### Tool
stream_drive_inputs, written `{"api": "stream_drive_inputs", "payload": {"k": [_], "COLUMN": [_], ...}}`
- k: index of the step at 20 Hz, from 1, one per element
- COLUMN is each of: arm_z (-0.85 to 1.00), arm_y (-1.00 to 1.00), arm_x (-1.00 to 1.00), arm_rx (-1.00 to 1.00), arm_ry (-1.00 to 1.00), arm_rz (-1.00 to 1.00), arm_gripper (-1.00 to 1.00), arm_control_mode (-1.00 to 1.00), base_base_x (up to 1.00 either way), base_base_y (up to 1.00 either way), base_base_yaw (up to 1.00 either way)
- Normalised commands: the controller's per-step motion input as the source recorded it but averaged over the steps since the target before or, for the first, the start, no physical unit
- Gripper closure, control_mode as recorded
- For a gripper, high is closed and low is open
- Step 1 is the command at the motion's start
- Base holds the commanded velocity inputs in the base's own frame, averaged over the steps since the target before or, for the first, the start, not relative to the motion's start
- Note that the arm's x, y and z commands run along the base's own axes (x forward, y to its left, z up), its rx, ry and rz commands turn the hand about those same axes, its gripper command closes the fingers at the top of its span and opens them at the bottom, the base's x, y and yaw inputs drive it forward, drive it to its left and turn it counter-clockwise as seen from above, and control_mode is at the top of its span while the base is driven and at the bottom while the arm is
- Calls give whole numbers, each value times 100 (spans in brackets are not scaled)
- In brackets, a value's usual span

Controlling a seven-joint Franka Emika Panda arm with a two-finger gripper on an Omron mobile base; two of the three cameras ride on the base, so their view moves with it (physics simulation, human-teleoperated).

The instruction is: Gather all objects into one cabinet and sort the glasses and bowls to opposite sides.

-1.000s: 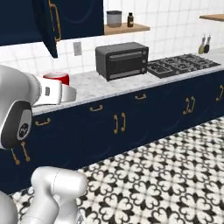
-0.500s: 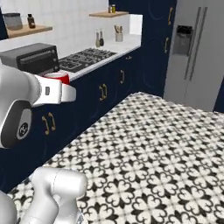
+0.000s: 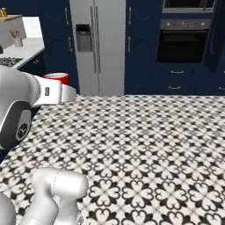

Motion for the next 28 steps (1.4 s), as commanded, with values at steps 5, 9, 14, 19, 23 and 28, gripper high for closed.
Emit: {"api": "stream_drive_inputs", "payload": {"k": [5, 9, 14, 19, 23, 28], "arm_z": [0, 0, 0, 0, 0, 0], "arm_y": [0, 0, 0, 0, 0, 0], "arm_x": [0, 0, 0, 0, 0, 0], "arm_rx": [0, 0, 0, 0, 0, 0], "arm_ry": [0, 0, 0, 0, 0, 0], "arm_rz": [0, 0, 0, 0, 0, 0], "arm_gripper": [100, 100, 100, 100, 100, 100], "arm_control_mode": [100, 100, 100, 100, 100, 100], "base_base_x": [60, 100, 100, 100, 100, 100], "base_base_y": [1, 1, 4, 0, 0, 0], "base_base_yaw": [-66, -44, -45, -44, -33, -4]}}
